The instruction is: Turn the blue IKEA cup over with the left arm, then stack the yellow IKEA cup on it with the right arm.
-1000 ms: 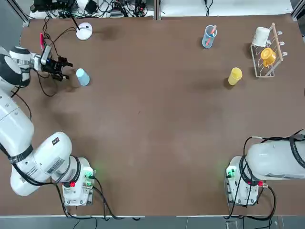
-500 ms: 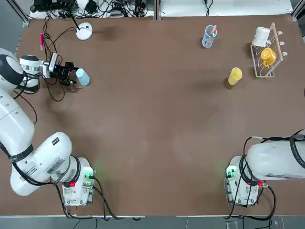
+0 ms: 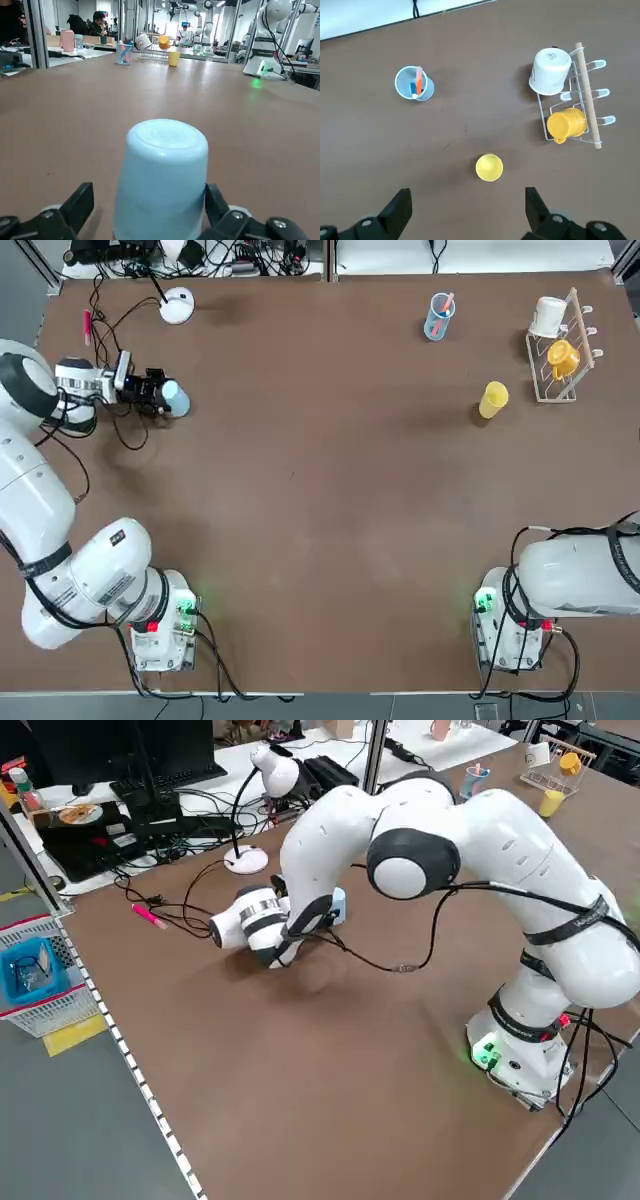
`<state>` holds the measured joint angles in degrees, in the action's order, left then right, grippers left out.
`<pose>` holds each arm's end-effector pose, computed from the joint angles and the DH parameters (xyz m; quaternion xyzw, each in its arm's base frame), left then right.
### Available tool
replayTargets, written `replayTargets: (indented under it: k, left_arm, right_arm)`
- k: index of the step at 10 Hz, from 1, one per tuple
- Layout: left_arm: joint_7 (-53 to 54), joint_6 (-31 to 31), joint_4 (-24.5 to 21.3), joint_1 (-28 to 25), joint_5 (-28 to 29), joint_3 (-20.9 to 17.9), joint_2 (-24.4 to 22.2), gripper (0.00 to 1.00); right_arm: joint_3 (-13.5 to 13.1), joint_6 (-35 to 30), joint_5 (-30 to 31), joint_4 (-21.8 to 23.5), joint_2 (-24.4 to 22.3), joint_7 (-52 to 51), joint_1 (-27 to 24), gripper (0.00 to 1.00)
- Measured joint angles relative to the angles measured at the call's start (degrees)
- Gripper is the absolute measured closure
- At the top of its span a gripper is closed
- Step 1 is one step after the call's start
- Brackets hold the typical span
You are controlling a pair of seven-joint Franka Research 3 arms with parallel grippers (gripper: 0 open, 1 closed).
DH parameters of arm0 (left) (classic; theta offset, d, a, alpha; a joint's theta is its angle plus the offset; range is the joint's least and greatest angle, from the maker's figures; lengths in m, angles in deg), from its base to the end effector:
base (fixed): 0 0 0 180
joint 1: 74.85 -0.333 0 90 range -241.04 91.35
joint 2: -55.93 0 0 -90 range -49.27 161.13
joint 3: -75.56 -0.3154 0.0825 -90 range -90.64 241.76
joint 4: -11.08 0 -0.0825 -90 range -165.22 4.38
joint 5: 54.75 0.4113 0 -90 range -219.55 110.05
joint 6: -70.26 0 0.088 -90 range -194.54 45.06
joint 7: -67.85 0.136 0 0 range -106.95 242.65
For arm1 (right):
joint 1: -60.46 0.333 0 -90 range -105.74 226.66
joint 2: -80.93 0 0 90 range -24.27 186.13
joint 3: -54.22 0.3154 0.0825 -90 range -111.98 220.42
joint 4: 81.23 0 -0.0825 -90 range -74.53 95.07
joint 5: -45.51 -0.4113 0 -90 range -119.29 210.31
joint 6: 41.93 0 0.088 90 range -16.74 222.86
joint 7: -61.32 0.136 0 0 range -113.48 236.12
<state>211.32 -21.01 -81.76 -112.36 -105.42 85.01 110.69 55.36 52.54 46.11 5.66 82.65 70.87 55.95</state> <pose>0.5632 0.1825 0.0426 0.5832 -0.5359 0.4086 0.4535 0.6014 -0.0369 0.6119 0.9924 -0.1122 0.0513 0.0022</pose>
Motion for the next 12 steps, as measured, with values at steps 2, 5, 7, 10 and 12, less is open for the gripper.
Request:
replayTargets:
  k: [2, 5, 7, 10, 12]
  left_arm:
    - [0.2, -0.6, -0.1, 1.0, 0.0, 0.0, 0.5, 0.01]
    - [0.8, -0.7, -0.4, 2.1, 0.0, 0.1, 1.0, 0.01]
    - [1.0, -0.7, -0.7, 2.8, 0.0, 0.1, 1.0, 0.05]
    - [1.1, -0.7, -0.7, 2.9, 0.0, 0.1, 1.0, 0.26]
    - [1.2, -0.7, -0.1, 2.8, 0.0, 0.7, 0.6, 0.27]
  right_arm:
    - [0.0, 0.0, 0.0, 0.0, 0.0, 0.0, 0.0, 0.0]
    - [0.0, 0.0, 0.0, 0.0, 0.0, 0.0, 0.0, 0.0]
    - [0.0, 0.0, 0.0, 0.0, 0.0, 0.0, 0.0, 0.0]
    - [0.0, 0.0, 0.0, 0.0, 0.0, 0.0, 0.0, 0.0]
    - [0.0, 0.0, 0.0, 0.0, 0.0, 0.0, 0.0, 0.0]
